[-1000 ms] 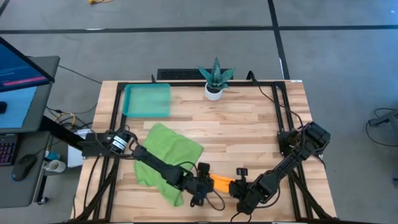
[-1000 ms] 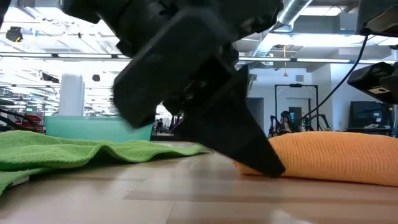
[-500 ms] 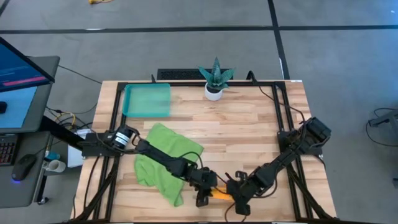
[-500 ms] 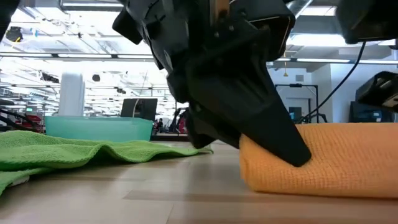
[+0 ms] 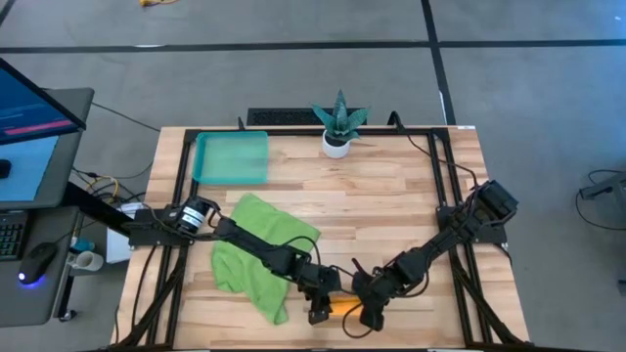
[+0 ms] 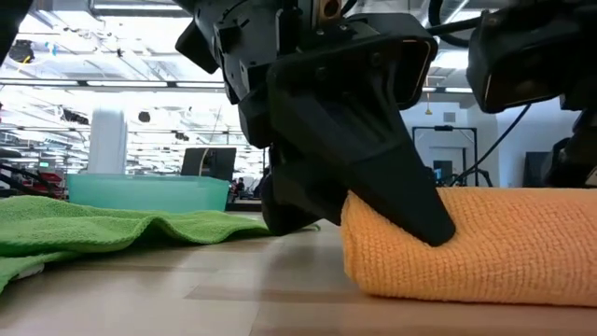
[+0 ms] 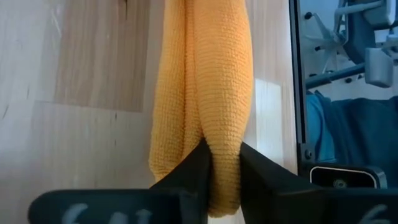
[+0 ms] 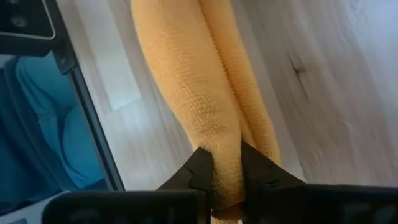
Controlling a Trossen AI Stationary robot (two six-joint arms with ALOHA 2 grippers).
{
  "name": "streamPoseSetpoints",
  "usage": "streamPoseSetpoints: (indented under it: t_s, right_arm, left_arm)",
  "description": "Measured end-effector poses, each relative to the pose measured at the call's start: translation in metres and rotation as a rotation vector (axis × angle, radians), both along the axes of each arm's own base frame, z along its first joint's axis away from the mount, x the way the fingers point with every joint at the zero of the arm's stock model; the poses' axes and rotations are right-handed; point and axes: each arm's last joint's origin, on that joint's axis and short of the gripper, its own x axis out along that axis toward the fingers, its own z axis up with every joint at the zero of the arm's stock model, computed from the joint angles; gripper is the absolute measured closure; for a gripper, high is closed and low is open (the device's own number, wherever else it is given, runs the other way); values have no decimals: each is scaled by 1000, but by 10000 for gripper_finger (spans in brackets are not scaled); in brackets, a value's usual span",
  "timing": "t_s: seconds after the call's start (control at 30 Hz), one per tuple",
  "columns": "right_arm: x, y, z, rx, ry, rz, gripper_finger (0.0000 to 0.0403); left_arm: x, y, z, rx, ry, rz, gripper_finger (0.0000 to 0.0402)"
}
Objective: Roll microfiber towels into tight, uniform cylinder then place into a basket
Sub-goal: Roll the yellow microfiber cloth
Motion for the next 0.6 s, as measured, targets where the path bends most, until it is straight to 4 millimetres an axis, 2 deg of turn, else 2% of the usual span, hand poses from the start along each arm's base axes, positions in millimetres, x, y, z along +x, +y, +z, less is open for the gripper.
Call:
streamPoseSetpoints:
  t_s: [0.2, 0.6]
  right_arm:
    - [2, -5, -1, 1, 16, -37, 346]
    - [3, -5, -1, -13, 11, -46, 346]
  left_arm:
    - [0, 0, 0, 20, -27, -30, 321]
    - [-2, -2, -1, 51, -32, -69, 318]
